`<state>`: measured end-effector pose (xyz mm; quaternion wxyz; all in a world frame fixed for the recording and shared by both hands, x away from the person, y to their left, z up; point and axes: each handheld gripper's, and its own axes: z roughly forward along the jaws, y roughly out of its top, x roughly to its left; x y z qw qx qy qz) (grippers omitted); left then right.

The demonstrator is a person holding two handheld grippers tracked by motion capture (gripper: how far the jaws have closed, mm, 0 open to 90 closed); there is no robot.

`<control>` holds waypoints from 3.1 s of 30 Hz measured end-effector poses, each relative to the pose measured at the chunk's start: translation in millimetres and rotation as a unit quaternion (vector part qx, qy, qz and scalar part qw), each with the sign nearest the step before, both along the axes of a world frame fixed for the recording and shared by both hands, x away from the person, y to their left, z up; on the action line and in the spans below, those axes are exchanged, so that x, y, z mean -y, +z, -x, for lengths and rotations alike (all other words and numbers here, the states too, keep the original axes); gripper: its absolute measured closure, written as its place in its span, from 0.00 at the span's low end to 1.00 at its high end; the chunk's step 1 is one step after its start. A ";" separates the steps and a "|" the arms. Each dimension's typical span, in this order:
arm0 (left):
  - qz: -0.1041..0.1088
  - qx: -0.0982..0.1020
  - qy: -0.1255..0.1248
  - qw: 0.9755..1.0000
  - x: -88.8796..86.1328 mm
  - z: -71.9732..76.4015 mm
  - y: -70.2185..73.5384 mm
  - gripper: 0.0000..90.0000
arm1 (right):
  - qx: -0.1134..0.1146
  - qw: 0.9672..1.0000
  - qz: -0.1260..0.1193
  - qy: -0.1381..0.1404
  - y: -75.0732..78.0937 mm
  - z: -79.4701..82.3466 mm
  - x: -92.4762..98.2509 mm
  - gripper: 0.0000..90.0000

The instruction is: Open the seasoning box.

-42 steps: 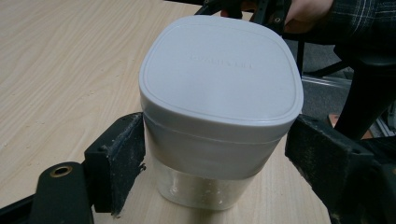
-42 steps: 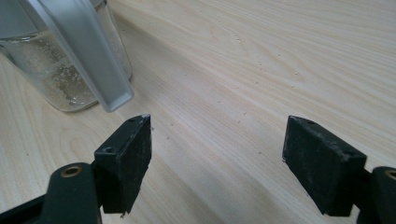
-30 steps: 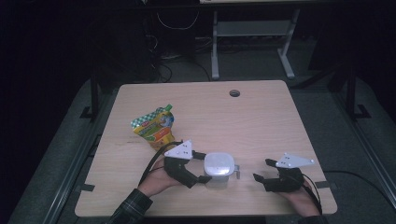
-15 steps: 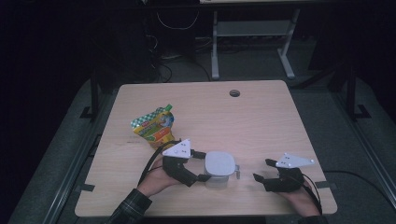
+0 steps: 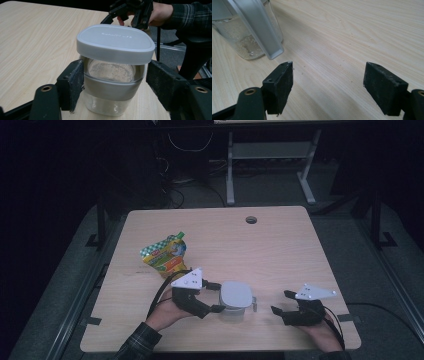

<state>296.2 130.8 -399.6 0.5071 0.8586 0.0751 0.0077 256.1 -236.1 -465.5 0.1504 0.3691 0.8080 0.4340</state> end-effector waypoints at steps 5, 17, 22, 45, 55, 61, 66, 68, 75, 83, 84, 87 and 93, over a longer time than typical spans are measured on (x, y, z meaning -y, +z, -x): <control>0.003 0.001 0.002 1.000 -2.1 0.2 2.8 0.44 | 0.000 1.000 0.000 0.000 0.0 -0.1 0.0 0.26; 0.013 -0.002 0.016 1.000 -6.1 -0.7 7.0 0.78 | 0.000 1.000 0.000 0.002 -0.3 0.0 -0.2 0.26; 0.015 -0.003 0.015 1.000 -7.1 -2.8 9.7 0.96 | -0.001 1.000 0.000 0.002 -0.3 0.0 -0.3 0.26; 0.012 -0.020 -0.017 1.000 8.5 -7.0 28.0 1.00 | -0.003 1.000 -0.002 -0.004 -1.3 6.5 3.7 0.26; 0.024 -0.028 -0.030 0.999 12.9 -11.6 33.5 1.00 | -0.004 1.000 -0.006 -0.009 -3.1 13.4 8.1 0.26; 0.029 -0.024 -0.032 0.999 15.7 -15.2 39.6 1.00 | 0.001 1.000 -0.007 -0.014 -2.8 17.8 11.9 0.26; 0.035 -0.028 -0.033 0.998 20.8 -15.7 42.0 1.00 | 0.002 1.000 -0.006 -0.016 -2.4 20.1 13.7 0.26; 0.034 -0.025 -0.036 0.998 23.2 -15.9 43.6 1.00 | 0.003 1.000 -0.007 -0.019 -2.5 21.1 14.5 0.26; 0.038 -0.022 -0.045 0.998 30.1 -15.5 47.9 1.00 | 0.003 1.000 -0.009 -0.018 -2.2 21.6 13.8 0.26; 0.041 -0.022 -0.050 0.998 38.2 -17.3 48.7 1.00 | 0.002 1.000 -0.008 -0.014 -2.3 19.1 11.9 0.26; 0.041 -0.023 -0.050 0.998 39.2 -17.4 48.7 1.00 | 0.003 1.000 -0.008 -0.014 -2.3 18.9 12.0 0.26; 0.042 -0.022 -0.052 0.998 42.0 -17.8 48.6 1.00 | 0.002 1.000 -0.010 -0.015 -1.8 18.9 12.3 0.26; 0.037 -0.024 -0.050 0.998 40.9 -17.6 47.6 1.00 | 0.003 1.000 -0.011 -0.013 -1.7 19.2 12.5 0.26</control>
